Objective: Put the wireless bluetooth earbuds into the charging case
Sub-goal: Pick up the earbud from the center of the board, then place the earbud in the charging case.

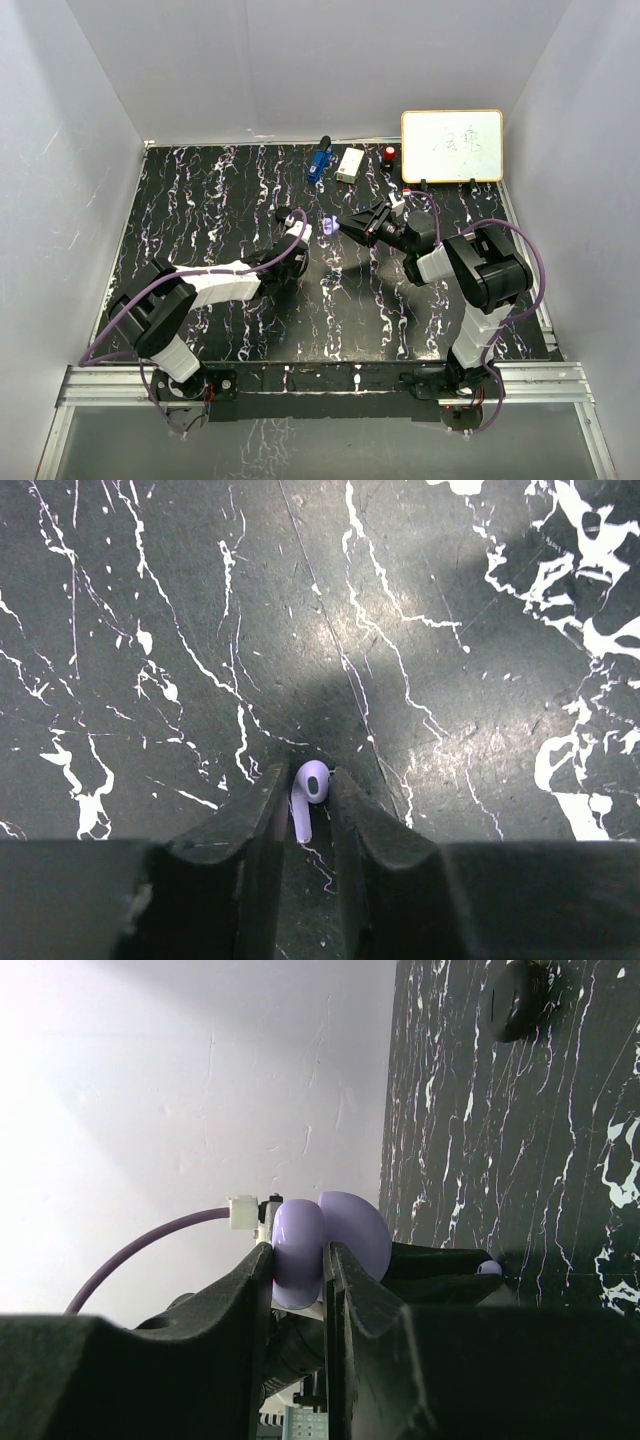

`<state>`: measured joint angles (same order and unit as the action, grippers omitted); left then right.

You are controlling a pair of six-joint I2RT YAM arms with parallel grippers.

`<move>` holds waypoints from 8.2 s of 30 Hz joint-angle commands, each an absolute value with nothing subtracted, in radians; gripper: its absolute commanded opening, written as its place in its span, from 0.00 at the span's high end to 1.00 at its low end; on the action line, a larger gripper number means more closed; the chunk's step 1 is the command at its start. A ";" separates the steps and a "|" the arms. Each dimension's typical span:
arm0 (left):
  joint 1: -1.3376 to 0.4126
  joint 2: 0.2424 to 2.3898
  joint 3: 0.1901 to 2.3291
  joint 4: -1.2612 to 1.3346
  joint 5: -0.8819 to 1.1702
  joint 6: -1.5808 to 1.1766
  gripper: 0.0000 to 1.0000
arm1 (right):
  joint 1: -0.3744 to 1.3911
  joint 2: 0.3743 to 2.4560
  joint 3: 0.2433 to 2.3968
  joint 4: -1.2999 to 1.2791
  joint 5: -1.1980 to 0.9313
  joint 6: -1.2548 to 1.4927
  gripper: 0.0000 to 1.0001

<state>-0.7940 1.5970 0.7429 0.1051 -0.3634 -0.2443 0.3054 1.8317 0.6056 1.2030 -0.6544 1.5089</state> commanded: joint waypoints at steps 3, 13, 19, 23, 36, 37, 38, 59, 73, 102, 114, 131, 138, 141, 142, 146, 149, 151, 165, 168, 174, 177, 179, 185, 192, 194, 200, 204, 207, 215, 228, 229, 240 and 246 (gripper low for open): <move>-0.792 1.575 0.774 0.045 -0.353 -0.261 0.68 | 0.301 1.816 0.608 1.278 -0.663 1.499 1.00; -0.792 1.569 0.798 -0.008 -0.380 -0.305 0.64 | 0.300 1.816 0.601 1.281 -0.663 1.500 1.00; -0.792 1.611 0.844 -0.081 -0.386 -0.366 0.65 | 0.301 1.814 0.600 1.281 -0.662 1.500 1.00; -0.792 1.622 0.846 -0.077 -0.374 -0.401 0.65 | 0.301 1.815 0.598 1.282 -0.663 1.500 1.00; -0.792 1.648 0.868 -0.121 -0.399 -0.477 0.67 | 0.301 1.813 0.595 1.287 -0.663 1.502 1.00; -0.791 1.650 0.868 -0.123 -0.400 -0.482 0.67 | 0.300 1.812 0.595 1.287 -0.663 1.502 1.00; -0.791 1.651 0.867 -0.126 -0.401 -0.486 0.68 | 0.301 1.813 0.595 1.287 -0.663 1.502 1.00; -0.771 1.673 0.864 -0.153 -0.399 -0.516 0.77 | 0.301 1.819 0.599 1.293 -0.665 1.505 1.00; -0.764 1.703 0.876 -0.159 -0.385 -0.510 0.82 | 0.300 1.825 0.602 1.299 -0.666 1.509 1.00; -0.760 1.377 0.733 0.300 -0.453 -0.374 1.00 | 0.300 1.829 0.595 1.301 -0.666 1.509 1.00; -0.692 1.299 0.582 0.735 -0.192 -0.343 1.00 | 0.301 1.804 0.604 1.230 -0.678 1.485 1.00; -0.599 1.430 0.502 1.319 0.174 -0.439 1.00 | 0.303 1.785 0.628 1.131 -0.671 1.487 1.00; -0.592 1.556 0.501 1.556 0.229 -0.449 1.00 | 0.306 1.776 0.639 1.120 -0.663 1.520 1.00; -0.592 1.611 0.504 1.630 0.247 -0.437 1.00 | 0.306 1.769 0.649 1.105 -0.656 1.526 1.00; -0.593 1.627 0.506 1.655 0.249 -0.435 1.00 | 0.307 1.767 0.650 1.103 -0.653 1.530 1.00; -0.591 1.701 0.504 1.784 0.242 -0.424 1.00 | 0.308 1.757 0.647 1.094 -0.641 1.536 1.00; -0.591 1.727 0.523 1.787 0.259 -0.407 1.00 | 0.308 1.755 0.642 1.095 -0.637 1.544 1.00; -0.591 1.734 0.534 1.787 0.269 -0.389 1.00 | 0.310 1.753 0.639 1.094 -0.633 1.550 1.00; -0.591 1.699 0.587 1.789 0.295 -0.319 1.00 | 0.311 1.774 0.630 1.170 -0.621 1.625 1.00; -0.591 1.698 0.601 1.789 0.295 -0.311 1.00 | 0.311 1.786 0.629 1.208 -0.620 1.662 1.00; -0.591 1.705 0.632 1.789 0.293 -0.299 1.00 | 0.311 1.781 0.629 1.215 -0.612 1.675 1.00; -0.591 1.710 0.645 1.789 0.294 -0.300 1.00 | 0.311 1.784 0.628 1.228 -0.609 1.688 1.00; -0.591 1.714 0.653 1.789 0.296 -0.302 1.00 | 0.311 1.789 0.625 1.240 -0.606 1.699 1.00; -0.591 1.725 0.677 1.789 0.308 -0.304 1.00 | 0.311 1.826 0.624 1.328 -0.610 1.768 1.00; -0.591 1.735 0.695 1.789 0.342 -0.290 1.00 | 0.311 1.842 0.621 1.359 -0.603 1.794 1.00; -0.591 1.737 0.699 1.789 0.354 -0.287 1.00 | 0.312 1.843 0.623 1.369 -0.601 1.800 1.00; -0.591 1.743 0.694 1.789 0.373 -0.279 1.00 | 0.311 1.859 0.624 1.394 -0.598 1.820 1.00; -0.591 1.741 0.690 1.789 0.377 -0.266 1.00 | 0.311 1.863 0.623 1.403 -0.597 1.828 1.00; -0.592 1.738 0.686 1.789 0.380 -0.257 1.00 | 0.312 1.868 0.620 1.413 -0.594 1.836 1.00; -0.591 1.741 0.680 1.790 0.383 -0.243 1.00 | 0.311 1.885 0.607 1.457 -0.577 1.873 1.00; -0.591 1.743 0.688 1.789 0.390 -0.235 1.00 | 0.313 1.873 0.551 1.506 -0.494 1.907 1.00; -0.591 1.743 0.687 1.790 0.390 -0.235 1.00 | 0.313 1.872 0.549 1.509 -0.490 1.907 1.00; -0.591 1.750 0.702 1.790 0.416 -0.246 1.00 | 0.322 1.866 0.527 1.531 -0.447 1.923 1.00; -0.592 1.758 0.709 1.790 0.428 -0.236 1.00 | 0.327 1.873 0.531 1.544 -0.444 1.936 1.00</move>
